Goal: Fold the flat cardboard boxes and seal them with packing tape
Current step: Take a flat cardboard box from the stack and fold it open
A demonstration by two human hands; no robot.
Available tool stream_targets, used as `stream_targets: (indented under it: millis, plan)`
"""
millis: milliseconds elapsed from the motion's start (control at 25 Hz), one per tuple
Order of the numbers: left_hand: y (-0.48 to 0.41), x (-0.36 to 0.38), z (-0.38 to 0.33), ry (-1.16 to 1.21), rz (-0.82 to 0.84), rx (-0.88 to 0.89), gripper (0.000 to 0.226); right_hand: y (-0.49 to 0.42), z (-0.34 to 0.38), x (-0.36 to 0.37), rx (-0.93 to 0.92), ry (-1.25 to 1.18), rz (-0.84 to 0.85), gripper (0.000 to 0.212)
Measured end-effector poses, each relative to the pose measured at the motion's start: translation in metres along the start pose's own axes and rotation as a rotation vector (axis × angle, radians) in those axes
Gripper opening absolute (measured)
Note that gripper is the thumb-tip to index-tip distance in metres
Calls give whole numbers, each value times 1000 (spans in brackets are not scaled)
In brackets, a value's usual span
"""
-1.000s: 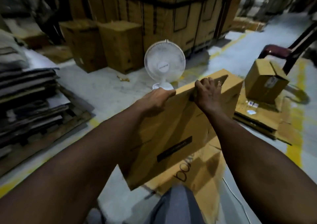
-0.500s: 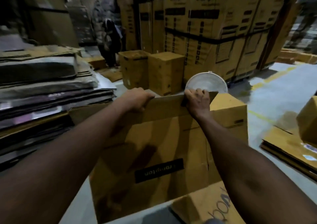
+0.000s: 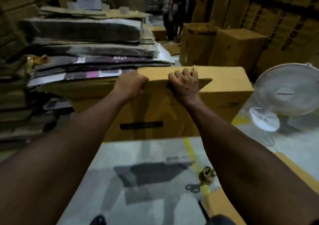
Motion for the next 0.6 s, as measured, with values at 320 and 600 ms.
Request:
stream_targets:
  millis: [320, 600]
  plan:
    - [189, 104, 58, -56, 194, -170, 22, 101, 151, 33, -171, -356, 508, 49]
    - [246, 204, 89, -38, 357, -222, 30, 95, 214, 122, -197, -397, 712, 74]
Point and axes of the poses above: each hand's wrist, its own y-axis away from the middle knuckle, its own x-axis out of the palm, z = x × y, the point moved 5 cm from there along -y, towards the middle knuckle, and after that the axes turned 11 degrees about y, right-handed, at the moved point
